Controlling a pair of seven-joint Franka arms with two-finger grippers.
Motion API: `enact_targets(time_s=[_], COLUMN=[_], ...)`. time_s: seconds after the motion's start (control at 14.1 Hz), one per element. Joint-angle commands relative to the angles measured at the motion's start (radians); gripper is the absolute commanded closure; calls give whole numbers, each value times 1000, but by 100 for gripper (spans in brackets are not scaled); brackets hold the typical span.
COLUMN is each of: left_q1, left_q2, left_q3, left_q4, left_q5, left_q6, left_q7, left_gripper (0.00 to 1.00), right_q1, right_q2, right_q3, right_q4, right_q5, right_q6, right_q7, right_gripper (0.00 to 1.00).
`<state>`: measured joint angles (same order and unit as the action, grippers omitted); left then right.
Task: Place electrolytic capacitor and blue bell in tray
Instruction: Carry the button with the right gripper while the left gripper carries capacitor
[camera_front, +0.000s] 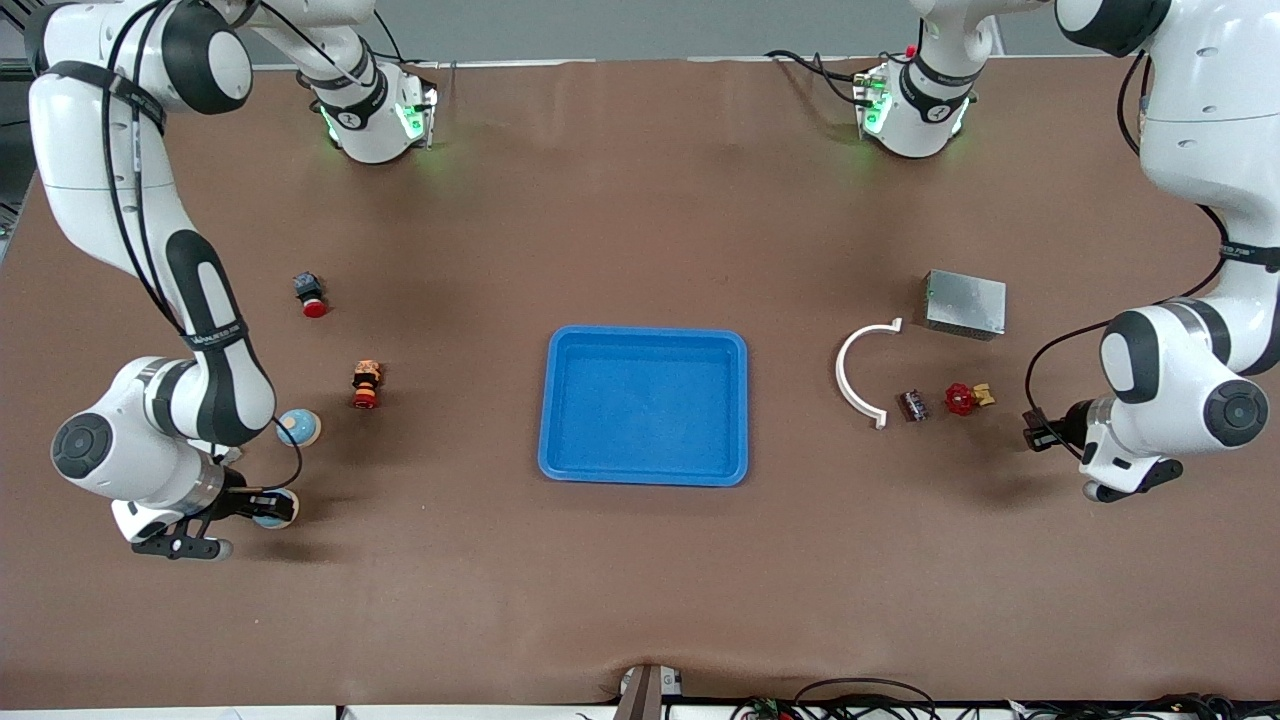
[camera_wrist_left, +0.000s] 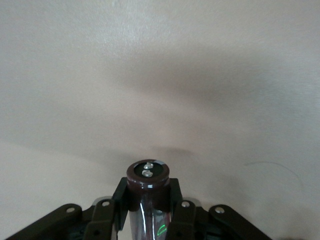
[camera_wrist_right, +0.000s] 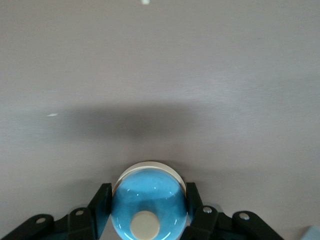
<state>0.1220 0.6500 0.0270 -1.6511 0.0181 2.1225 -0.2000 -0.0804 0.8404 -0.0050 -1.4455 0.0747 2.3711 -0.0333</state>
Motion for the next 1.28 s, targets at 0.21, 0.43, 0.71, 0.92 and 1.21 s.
enact_targets(time_s=[0.21, 0.43, 0.71, 0.92, 1.21], left_q1=[-18, -82, -183, -229, -347], left_q2=[-101, -105, -118, -118, -87], left_q3=[-10, -10, -12, -32, -53], left_q4=[60, 157, 197, 203, 255], left_q5=[11, 10, 3, -70, -73], left_q6=[-182, -320, -389, -389, -378], left_q7=[-68, -180, -353, -491, -726], left_gripper=[99, 99, 99, 99, 99], right_q1=[177, 324, 511, 611, 734], right_q2=[-161, -263, -337, -369, -365], right_q3=[-4, -6, -7, -7, -13], right_q4=[-9, -73, -138, -246, -332], right_q5=[13, 11, 7, -1, -41], right_q6=[-223, -248, -233, -132, -12], right_q7=[324, 551, 810, 952, 1160], right_gripper=[100, 100, 100, 100, 100])
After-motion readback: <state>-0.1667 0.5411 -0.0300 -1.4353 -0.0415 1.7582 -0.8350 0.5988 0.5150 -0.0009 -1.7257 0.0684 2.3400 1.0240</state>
